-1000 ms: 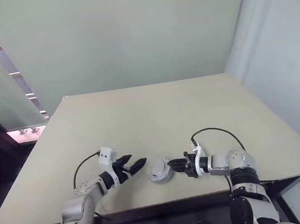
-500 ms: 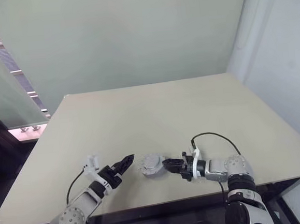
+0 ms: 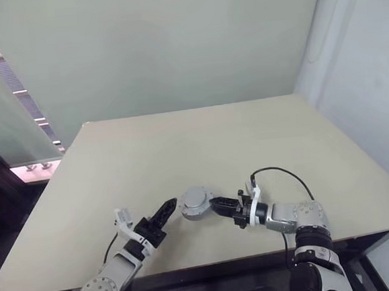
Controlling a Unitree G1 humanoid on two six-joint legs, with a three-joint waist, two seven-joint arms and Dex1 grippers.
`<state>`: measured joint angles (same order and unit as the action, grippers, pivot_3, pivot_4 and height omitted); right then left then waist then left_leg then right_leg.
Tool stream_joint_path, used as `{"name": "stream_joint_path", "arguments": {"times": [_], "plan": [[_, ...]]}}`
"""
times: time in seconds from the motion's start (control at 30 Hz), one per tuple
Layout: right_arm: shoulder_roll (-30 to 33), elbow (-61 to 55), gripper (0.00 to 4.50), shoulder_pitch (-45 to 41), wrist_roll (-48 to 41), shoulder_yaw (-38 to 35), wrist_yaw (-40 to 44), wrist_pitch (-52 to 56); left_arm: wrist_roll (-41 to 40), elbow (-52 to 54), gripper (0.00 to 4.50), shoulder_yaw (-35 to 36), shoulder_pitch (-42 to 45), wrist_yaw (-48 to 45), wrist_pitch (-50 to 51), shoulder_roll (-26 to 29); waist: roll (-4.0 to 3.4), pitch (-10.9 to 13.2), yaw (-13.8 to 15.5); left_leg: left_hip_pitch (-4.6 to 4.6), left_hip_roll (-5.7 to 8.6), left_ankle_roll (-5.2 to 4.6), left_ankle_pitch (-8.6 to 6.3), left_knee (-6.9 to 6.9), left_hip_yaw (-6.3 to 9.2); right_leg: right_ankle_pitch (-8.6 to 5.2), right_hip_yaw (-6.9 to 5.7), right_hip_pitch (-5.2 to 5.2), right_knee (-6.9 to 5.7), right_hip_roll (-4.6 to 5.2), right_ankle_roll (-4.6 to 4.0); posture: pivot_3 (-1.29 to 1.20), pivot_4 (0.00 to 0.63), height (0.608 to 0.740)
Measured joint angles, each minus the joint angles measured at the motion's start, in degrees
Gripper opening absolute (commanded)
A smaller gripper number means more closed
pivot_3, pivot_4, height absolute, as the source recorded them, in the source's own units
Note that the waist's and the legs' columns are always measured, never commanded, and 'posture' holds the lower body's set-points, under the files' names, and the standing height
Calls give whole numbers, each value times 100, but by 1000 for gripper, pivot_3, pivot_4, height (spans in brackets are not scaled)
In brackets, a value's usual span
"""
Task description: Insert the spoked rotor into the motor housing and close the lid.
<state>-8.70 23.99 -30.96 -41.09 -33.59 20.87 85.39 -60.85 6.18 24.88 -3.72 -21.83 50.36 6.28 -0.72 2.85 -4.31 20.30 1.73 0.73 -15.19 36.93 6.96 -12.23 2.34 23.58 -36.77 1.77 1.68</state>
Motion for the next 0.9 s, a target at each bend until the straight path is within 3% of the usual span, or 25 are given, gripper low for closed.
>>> {"name": "stream_joint_path", "arguments": {"times": [0.3, 0.57, 0.67, 0.8, 0.9], "plan": [[-7, -255, 1219, -4, -219, 23, -156, 167, -460, -366, 4500, -71, 284, 278, 29, -502, 1, 0, 1, 11, 5, -1, 0, 3, 1, 0, 2, 4, 2, 0, 0, 0, 0, 740], [-7, -345, 1219, -3, -268, 56, -242, 246, -543, -647, 4500, -272, 475, 298, 127, -532, 1, 0, 1, 16, 12, -1, 0, 3, 4, 0, 7, 6, 2, 1, 0, 0, 0, 740], [-7, -404, 1219, -2, -269, 82, -250, 253, -554, -711, 3896, -340, 506, 292, 177, -553, 1, 0, 1, 18, 13, -1, 0, 3, 5, 0, 7, 7, 2, 1, 0, 0, 0, 740], [-8, -545, 1218, 19, -289, 153, -248, 248, -656, -814, 2506, -342, 526, 281, 207, -606, 1, 0, 1, 18, 13, -1, 0, 3, 7, 0, 6, 7, 2, 1, 0, 0, 0, 740], [-12, -653, 1218, 41, -338, 178, -215, 241, -815, -844, 2278, -302, 558, 248, 200, -633, 2, 0, 1, 21, 13, -1, 0, 3, 7, 0, 6, 10, 2, 1, 0, 0, 0, 740]]}}
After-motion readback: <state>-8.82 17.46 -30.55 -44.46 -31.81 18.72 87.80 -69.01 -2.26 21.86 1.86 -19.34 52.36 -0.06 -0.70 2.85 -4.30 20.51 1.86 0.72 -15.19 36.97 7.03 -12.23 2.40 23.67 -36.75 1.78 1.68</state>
